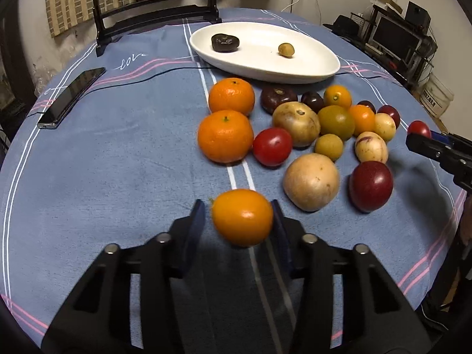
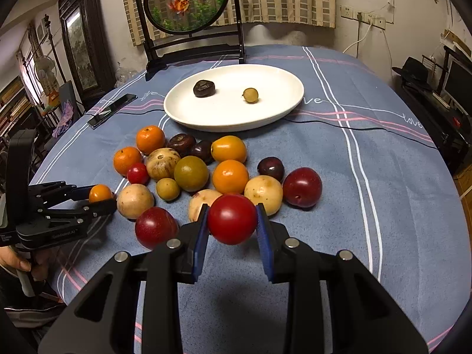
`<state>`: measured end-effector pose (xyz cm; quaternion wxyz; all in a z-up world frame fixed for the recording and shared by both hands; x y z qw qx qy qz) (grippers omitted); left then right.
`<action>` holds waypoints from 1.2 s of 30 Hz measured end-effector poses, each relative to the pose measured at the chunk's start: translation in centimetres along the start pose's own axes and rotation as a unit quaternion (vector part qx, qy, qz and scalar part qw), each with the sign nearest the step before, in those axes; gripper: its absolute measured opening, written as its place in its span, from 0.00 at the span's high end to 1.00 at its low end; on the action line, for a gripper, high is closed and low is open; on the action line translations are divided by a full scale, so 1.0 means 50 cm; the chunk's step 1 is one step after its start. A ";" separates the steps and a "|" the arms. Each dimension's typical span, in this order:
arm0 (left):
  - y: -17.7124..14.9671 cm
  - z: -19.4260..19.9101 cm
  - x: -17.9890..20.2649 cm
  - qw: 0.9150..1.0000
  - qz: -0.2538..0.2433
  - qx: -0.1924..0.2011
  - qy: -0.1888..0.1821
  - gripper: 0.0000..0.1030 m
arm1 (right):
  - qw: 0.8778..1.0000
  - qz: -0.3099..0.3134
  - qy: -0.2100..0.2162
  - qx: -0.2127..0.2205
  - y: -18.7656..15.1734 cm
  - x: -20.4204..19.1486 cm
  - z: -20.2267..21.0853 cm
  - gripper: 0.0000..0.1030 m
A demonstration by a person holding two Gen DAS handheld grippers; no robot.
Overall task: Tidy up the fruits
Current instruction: 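Carry tangerine and tomato onto the white plate and open both tools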
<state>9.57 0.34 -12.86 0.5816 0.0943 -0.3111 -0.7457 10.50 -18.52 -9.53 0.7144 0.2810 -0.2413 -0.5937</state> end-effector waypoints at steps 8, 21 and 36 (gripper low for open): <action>0.048 0.033 0.015 1.000 -0.014 0.018 -0.001 0.62 | 1.000 0.002 0.003 0.001 0.005 0.000 -0.002 0.69; 0.316 -0.002 0.025 0.998 -0.028 0.058 0.012 0.62 | 0.998 0.044 -0.033 0.031 0.212 -0.010 -0.074 0.69; 0.393 -0.151 -0.045 0.999 0.025 0.016 0.025 0.51 | 0.994 0.042 -0.080 -0.061 0.277 0.014 -0.307 0.50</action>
Point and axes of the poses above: each gripper's, at about its wrist camera, not at the fingertips, and z roughly against the way its jaws point, x to its right, y to its top, the point moved 10 cm from there along -z, roughly the way its jaws point, and after that the axes turned 11 degrees about -y, right-handed, at the moved point
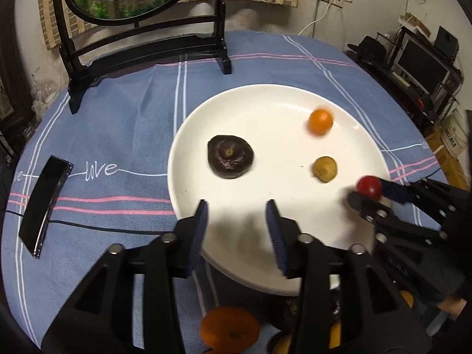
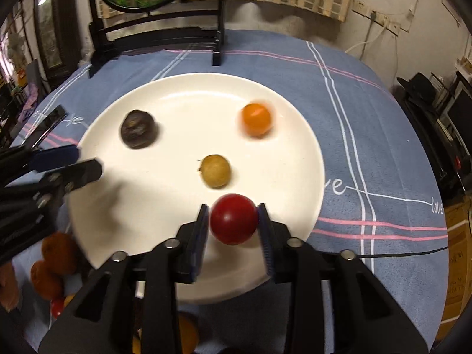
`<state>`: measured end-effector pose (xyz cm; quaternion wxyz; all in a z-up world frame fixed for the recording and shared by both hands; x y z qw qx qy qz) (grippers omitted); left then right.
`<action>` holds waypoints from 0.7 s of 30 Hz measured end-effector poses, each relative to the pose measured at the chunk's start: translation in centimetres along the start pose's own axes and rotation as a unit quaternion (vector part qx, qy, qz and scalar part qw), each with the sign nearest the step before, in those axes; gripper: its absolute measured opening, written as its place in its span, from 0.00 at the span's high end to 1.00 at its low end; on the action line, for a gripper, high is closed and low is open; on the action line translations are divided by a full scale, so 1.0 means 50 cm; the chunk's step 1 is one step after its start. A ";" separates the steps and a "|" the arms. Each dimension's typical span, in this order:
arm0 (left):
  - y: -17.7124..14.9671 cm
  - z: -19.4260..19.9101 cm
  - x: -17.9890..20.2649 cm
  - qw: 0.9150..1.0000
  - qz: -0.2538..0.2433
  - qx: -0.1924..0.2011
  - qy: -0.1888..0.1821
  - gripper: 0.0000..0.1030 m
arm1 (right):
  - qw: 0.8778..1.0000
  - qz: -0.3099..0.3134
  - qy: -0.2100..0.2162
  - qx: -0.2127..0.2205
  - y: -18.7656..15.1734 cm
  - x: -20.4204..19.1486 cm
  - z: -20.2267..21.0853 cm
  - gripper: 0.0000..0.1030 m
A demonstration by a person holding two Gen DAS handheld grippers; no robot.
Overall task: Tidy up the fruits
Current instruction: 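Carry tangerine and tomato onto the white plate and open both tools, then withdraw both open tools back to the fruit cluster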
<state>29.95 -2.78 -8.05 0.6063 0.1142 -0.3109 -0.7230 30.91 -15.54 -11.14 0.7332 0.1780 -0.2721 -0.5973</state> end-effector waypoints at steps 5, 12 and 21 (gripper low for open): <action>-0.011 0.025 0.010 1.000 -0.023 0.012 0.014 0.41 | 1.000 -0.014 -0.003 0.028 0.003 0.017 0.025 0.43; -0.067 0.076 0.022 0.999 -0.032 0.017 0.015 0.24 | 0.998 -0.048 0.026 0.035 -0.055 0.050 0.098 0.43; -0.162 0.153 0.010 0.999 -0.017 0.029 0.019 0.15 | 0.995 -0.069 0.059 0.040 -0.188 0.059 0.186 0.42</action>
Point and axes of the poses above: each gripper's, at about its wrist camera, not at the fingertips, and z roughly against the way its jaws point, x to its right, y to its top, the point moved 10 cm from there along -z, roughly the way its jaws point, and after that the axes turned 11 degrees about -y, right-handed, at the moved point
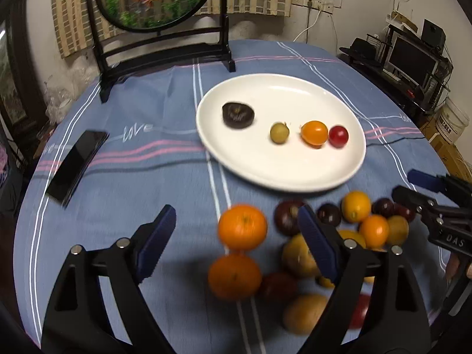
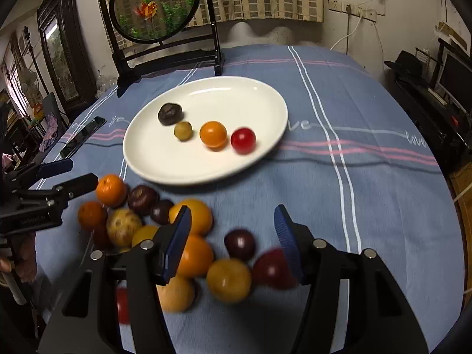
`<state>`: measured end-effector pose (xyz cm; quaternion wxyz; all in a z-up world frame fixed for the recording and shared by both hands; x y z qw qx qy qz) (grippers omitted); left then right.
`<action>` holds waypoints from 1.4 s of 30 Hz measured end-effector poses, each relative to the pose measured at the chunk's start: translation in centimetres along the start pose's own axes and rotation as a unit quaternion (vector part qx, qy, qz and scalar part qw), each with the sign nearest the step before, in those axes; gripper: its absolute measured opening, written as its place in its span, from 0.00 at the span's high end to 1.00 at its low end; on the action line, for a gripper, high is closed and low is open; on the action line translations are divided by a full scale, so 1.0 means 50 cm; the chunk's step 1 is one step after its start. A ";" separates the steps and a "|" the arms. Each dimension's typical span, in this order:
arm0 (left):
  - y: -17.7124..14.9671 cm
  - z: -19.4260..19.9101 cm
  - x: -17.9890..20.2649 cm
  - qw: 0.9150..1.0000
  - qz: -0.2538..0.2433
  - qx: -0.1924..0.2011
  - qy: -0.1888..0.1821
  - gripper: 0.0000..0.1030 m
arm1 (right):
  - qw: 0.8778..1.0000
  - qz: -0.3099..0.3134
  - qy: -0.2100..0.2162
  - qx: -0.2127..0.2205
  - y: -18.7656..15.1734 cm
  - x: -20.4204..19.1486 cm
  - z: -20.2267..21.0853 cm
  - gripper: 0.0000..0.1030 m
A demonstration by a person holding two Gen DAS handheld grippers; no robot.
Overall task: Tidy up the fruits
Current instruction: 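Withdraw both open tools back to the fruit cluster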
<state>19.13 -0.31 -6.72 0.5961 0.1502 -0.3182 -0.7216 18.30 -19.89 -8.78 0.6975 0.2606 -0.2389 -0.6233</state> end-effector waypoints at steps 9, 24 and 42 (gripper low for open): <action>-0.090 0.053 -0.001 1.000 0.021 0.002 -0.003 0.11 | 1.000 -0.027 -0.011 -0.011 -0.116 0.036 0.042 0.41; -0.197 0.068 0.004 1.000 0.016 -0.025 0.009 0.09 | 0.997 0.037 0.058 -0.035 -0.208 -0.093 0.078 0.41; -0.206 0.071 -0.020 0.999 0.030 -0.025 0.002 0.09 | 0.993 0.103 0.050 -0.026 -0.188 -0.213 0.042 0.48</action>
Point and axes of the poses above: each gripper's, at about its wrist camera, not at the fingertips, and z roughly against the way its jaws point, x to its right, y to its top, the point moved 10 cm from there along -z, roughly the way its jaws point, and after that the axes turned 11 degrees about -y, right-handed, at the moved point
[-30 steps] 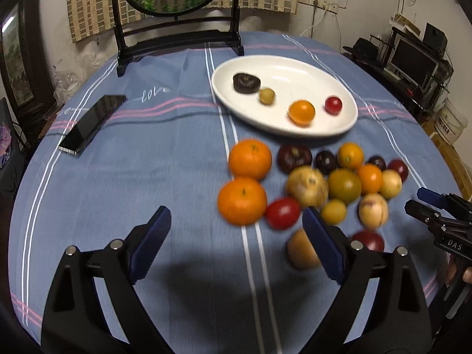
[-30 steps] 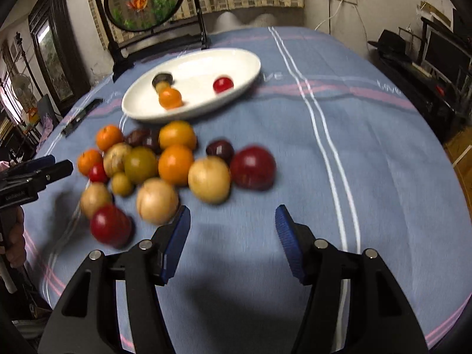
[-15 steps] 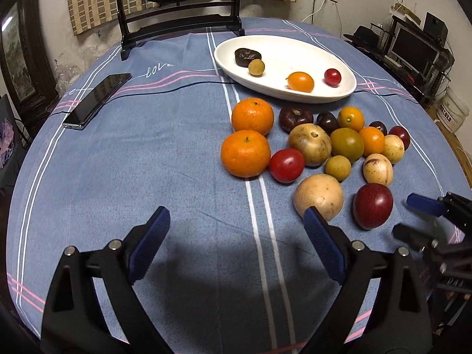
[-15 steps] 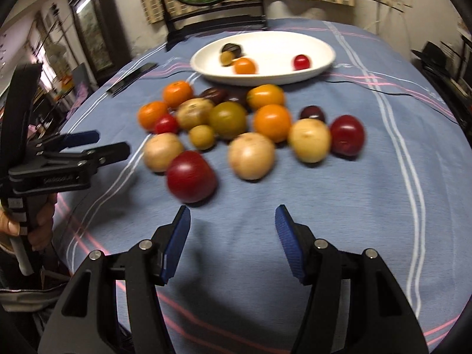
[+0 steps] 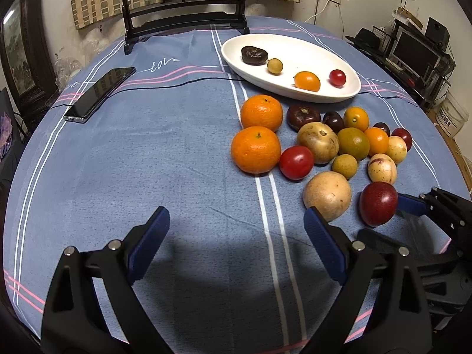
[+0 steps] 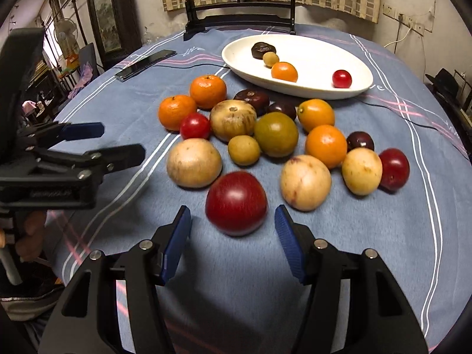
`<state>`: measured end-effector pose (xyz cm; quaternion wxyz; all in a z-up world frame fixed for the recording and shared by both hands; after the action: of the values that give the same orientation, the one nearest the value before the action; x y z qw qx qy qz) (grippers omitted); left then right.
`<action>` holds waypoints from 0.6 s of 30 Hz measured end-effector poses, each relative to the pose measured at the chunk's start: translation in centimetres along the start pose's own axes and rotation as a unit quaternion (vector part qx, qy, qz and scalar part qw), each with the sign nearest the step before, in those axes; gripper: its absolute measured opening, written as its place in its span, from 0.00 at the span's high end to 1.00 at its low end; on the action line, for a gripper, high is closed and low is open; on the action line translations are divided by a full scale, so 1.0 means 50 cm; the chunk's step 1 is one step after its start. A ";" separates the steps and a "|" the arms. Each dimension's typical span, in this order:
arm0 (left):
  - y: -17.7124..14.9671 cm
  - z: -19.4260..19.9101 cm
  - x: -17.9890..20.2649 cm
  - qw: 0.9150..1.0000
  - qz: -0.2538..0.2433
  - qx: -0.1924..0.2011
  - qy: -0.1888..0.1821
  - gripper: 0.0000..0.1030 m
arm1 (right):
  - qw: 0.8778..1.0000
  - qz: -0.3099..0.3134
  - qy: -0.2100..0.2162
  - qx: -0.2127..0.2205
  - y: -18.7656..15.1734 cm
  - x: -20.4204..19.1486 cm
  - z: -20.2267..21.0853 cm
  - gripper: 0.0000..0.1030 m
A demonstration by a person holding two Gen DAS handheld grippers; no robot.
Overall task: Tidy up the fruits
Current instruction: 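Withdraw both open tools back to the fruit cluster, then grasp a large red plum with the right tool while the left grasps a beige fruit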
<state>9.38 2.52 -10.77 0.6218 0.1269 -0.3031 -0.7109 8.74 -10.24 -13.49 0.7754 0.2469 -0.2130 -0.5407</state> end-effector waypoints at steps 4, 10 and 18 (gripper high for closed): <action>0.000 0.001 0.001 1.000 -0.001 0.000 -0.001 0.09 | 1.000 -0.004 -0.002 0.003 0.008 0.005 -0.007 0.58; -0.004 0.000 0.024 1.000 -0.012 -0.005 -0.012 0.09 | 0.999 -0.023 0.021 0.006 -0.004 0.019 0.007 0.59; -0.014 -0.016 0.085 0.999 -0.045 -0.018 -0.024 0.09 | 0.999 -0.047 0.016 0.016 -0.042 0.086 0.048 0.59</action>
<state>8.46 -1.74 -10.98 0.5841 0.1122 -0.2990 -0.7462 7.18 -15.28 -12.63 0.7484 0.2773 -0.1975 -0.5692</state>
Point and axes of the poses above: each gripper's, at about its wrist camera, not at the fingertips, and z roughly against the way its jaws point, x to its right, y to its top, the point moved 10 cm from there along -z, roughly the way its jaws point, and after that the axes turned 11 degrees about -y, right-handed, at the moved point
